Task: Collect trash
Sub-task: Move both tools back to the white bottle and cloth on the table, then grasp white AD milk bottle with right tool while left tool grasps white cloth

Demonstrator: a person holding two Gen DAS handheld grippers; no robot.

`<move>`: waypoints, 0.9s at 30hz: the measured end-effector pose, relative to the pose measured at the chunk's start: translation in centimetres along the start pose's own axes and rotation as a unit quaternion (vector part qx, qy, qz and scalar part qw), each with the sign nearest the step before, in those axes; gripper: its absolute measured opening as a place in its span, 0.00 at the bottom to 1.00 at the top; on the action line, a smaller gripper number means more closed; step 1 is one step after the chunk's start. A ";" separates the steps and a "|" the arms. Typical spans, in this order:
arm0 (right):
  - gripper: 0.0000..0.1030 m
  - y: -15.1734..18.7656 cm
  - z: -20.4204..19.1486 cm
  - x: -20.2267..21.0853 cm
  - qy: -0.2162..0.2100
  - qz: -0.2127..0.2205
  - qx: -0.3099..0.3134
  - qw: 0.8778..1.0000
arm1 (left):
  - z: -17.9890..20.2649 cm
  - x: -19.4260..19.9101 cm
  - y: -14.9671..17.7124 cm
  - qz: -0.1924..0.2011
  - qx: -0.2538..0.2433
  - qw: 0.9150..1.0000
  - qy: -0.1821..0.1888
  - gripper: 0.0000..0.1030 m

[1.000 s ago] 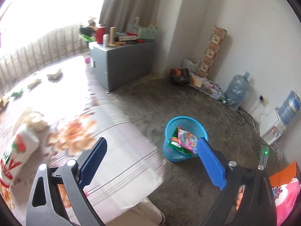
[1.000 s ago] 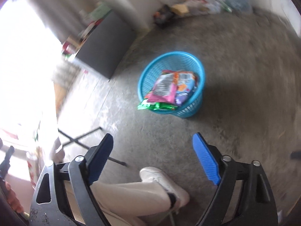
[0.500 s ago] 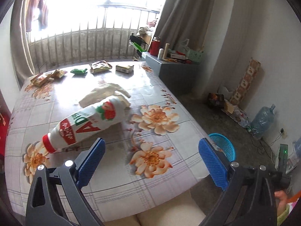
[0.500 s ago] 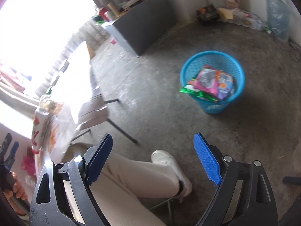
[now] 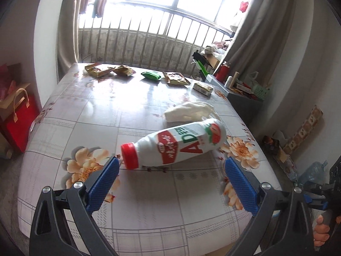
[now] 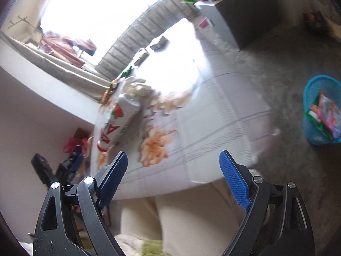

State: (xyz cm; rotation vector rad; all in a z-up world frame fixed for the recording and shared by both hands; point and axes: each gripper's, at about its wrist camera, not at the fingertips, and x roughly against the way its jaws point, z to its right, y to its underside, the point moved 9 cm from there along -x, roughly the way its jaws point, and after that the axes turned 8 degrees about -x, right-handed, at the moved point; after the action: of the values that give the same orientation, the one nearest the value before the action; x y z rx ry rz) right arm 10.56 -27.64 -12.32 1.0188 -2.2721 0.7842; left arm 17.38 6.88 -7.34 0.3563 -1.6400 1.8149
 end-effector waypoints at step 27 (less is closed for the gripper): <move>0.64 -1.5 -12.5 -22.3 0.053 -0.045 -0.213 0.975 | -10.4 0.1 2.9 -0.006 0.107 0.993 -0.046 0.94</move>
State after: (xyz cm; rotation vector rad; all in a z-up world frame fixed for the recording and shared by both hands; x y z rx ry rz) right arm 27.45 -9.24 -17.91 0.8455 -2.1552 0.2833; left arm 17.80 16.86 -11.44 0.5491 -1.5021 1.9979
